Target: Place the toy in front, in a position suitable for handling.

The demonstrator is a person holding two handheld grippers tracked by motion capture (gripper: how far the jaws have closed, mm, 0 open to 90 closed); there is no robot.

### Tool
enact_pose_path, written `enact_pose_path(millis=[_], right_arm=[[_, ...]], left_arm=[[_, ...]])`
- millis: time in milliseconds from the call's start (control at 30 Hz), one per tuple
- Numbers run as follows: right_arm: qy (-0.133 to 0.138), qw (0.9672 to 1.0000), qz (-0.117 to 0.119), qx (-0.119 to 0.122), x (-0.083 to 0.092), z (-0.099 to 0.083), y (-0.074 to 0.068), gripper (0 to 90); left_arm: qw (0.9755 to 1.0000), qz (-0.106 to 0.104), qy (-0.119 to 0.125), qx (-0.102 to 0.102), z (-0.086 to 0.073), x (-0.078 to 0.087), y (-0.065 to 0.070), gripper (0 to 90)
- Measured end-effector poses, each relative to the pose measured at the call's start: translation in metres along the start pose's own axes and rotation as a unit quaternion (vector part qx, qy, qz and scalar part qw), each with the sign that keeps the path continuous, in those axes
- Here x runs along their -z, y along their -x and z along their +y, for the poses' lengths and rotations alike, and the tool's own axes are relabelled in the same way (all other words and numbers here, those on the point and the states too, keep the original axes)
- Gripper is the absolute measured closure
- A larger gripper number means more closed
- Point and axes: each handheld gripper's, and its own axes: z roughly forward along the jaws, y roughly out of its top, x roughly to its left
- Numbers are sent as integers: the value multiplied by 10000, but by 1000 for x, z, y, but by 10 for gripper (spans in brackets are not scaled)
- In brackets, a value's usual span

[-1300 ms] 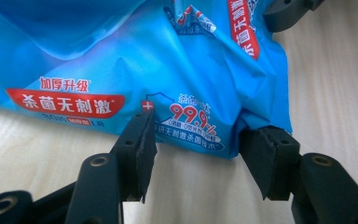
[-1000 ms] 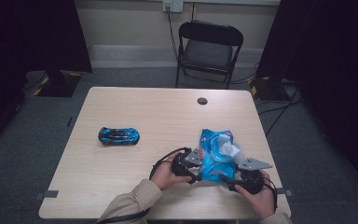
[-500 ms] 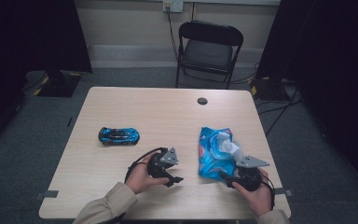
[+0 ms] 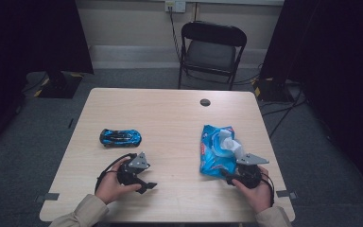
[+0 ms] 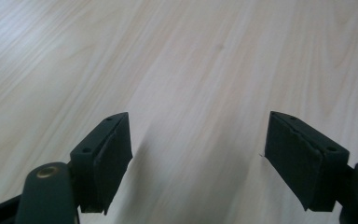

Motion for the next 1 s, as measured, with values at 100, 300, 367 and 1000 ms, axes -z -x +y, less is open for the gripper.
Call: enact_pose_path(millis=[100, 300, 367, 1000], right_arm=[[26, 10000, 7, 12, -2, 1, 2, 307], [46, 10000, 18, 1, -7, 4, 5, 306], [70, 10000, 24, -3, -9, 5, 7, 306], [-28, 9980, 564, 280, 13, -14, 24, 143]], left_arm=[[9999, 85, -17, 76, -7, 7, -8, 215], [9994, 231, -61, 260, -17, 13, -21, 212], [9989, 306, -32, 345, -21, 16, -27, 212], [9961, 685, 66, 559, -28, 35, -50, 193]])
